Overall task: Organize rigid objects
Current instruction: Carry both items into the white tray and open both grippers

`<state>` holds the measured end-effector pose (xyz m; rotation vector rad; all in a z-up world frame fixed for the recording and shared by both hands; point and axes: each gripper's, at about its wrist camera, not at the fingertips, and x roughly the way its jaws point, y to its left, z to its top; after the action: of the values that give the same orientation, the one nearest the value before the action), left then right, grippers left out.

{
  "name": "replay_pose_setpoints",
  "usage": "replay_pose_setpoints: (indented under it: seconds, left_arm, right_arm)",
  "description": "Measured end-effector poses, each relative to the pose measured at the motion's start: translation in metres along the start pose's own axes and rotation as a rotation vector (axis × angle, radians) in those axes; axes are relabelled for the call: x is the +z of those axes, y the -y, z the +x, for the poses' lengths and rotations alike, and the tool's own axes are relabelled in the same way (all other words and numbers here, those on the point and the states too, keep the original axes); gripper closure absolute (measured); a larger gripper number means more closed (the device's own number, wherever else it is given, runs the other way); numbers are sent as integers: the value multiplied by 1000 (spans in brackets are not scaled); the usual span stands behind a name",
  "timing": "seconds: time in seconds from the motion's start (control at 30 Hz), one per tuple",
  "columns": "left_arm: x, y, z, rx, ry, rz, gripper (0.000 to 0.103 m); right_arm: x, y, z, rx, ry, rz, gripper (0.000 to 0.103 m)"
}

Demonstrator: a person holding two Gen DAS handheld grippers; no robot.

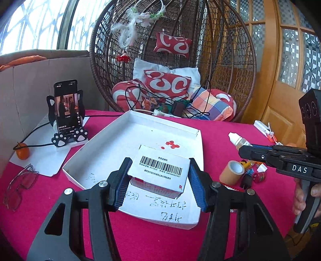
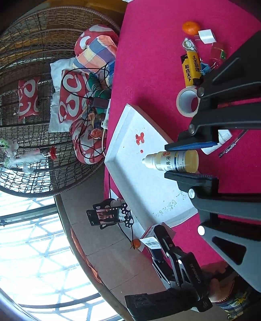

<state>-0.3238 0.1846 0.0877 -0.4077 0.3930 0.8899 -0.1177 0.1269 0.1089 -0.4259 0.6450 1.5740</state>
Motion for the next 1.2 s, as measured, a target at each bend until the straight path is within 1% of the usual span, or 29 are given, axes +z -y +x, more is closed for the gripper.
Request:
replay_pose_setpoints:
  seconds: [0.13, 0.23, 0.3, 0.43, 0.67, 0.73, 0.83, 0.93, 1.03, 1.1, 1.13, 1.17, 1.2]
  left_arm:
    - [7, -7, 13, 17, -6, -37, 47]
    - [11, -12, 26, 45, -18, -50, 47]
    - [13, -18, 35, 68, -38, -73, 47]
    - [14, -27, 55, 88, -80, -110, 47]
    - [18, -35, 89, 118, -139, -120, 47]
    - [20, -39, 96, 131, -156, -137, 47]
    - [18, -46, 101, 130, -174, -182, 47]
    - [15, -50, 101, 137, -177, -210, 47]
    - [13, -50, 94, 162, -153, -213, 47]
    - [12, -49, 85, 164, -112, -220, 34]
    - [12, -48, 80, 165, -87, -226, 14]
    - [11, -46, 74, 170, -56, -229, 0]
    - [10, -44, 69, 178, -28, -226, 0]
  right_arm:
    - [10, -11, 18, 19, -23, 2, 84]
    - [14, -21, 31, 31, -34, 3, 84]
    - [17, -26, 42, 27, -42, -7, 84]
    - [16, -31, 66, 20, -87, 5, 84]
    - [3, -34, 101, -6, -149, 27, 84]
    - [-1, -36, 113, 4, -181, 34, 84]
    - [-11, -47, 129, 25, -224, 23, 84]
    - [-19, -58, 135, 13, -230, -23, 84]
    - [-24, -62, 130, -19, -201, -59, 84]
    - [-25, -62, 121, -47, -164, -68, 83]
    - [-26, -60, 115, -60, -140, -67, 75]
    - [-27, -58, 108, -69, -112, -63, 65]
    - [-28, -56, 99, -78, -80, -56, 36]
